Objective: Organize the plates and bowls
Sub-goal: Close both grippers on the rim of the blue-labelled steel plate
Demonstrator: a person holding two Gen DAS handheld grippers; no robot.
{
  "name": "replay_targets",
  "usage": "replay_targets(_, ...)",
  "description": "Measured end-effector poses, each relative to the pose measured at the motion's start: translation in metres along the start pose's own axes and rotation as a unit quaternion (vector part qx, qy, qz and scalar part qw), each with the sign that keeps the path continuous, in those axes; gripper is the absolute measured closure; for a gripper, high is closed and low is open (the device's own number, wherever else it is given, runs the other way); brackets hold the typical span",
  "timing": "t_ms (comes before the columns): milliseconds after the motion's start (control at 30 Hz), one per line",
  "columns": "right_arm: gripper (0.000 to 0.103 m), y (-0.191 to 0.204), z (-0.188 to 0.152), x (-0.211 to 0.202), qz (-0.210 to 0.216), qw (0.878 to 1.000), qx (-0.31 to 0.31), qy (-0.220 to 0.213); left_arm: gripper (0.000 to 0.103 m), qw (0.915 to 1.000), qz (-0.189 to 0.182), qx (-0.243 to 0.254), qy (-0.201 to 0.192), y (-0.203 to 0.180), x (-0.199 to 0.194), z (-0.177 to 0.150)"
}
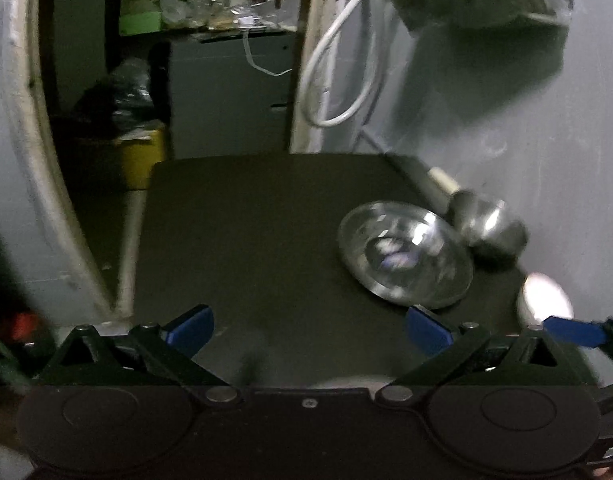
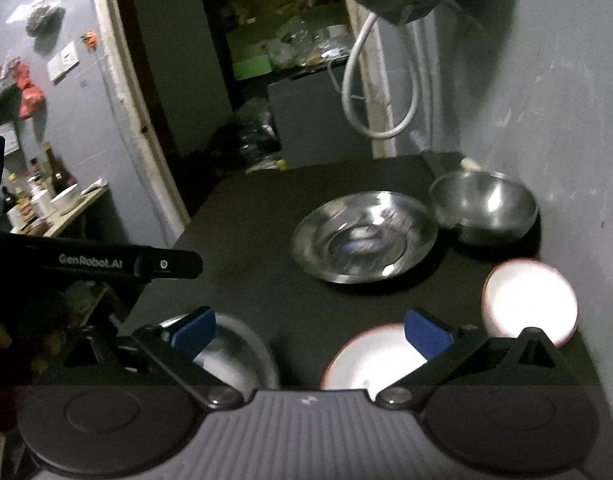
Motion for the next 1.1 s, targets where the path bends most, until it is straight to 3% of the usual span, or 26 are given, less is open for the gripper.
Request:
replay_targets(133,0.0,-0.015,0.015,0.029,-0.027,1.0,-0.01,0.002,0.001,0.9981,-0.052,-0.031,0.007,-0.008,0.046,0.017)
replay_targets(333,0.0,-0.031,0.018,0.067,-0.056,0.998,-0.009,0.021,0.001,0.996,-0.073,-0.047,0.019,-0.014,0.104,0.035)
replay_targets(567,0.0,-0.042,0.014,0.094,-0.076,0.996,-0.026,0.039,0.001,0.9948,-0.077,-0.047,0.048,-0.017,0.146,0.036)
replay_targets(833,0.001,-0.055,0.017,0.11,-0.09,0.995,-0.004,0.053,0.004,0.9948,-0.065,-0.052,0.059,-0.015,0.151,0.03)
replay_targets(1033,0.019,-0.061,0.017,0.118,-0.092,0.994,0.011,0.064,0.013,0.9947,-0.069,-0.048,0.06,-0.019,0.149,0.03)
replay_targets(1100,0.031,-0.061,0.015,0.119,-0.093,0.993,0.01,0.068,0.02,0.9942,-0.072,-0.051,0.061,-0.019,0.148,0.029)
Point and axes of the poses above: each gripper's, at about its wrist camera, not at the fingertips, and x roughly the way its jaws point, y to its left, z to its top, the point moved 7 cm from there along x, roughly the way its jaws point, and after that the axes turned 6 degrees about -y, right-handed, at the moved point
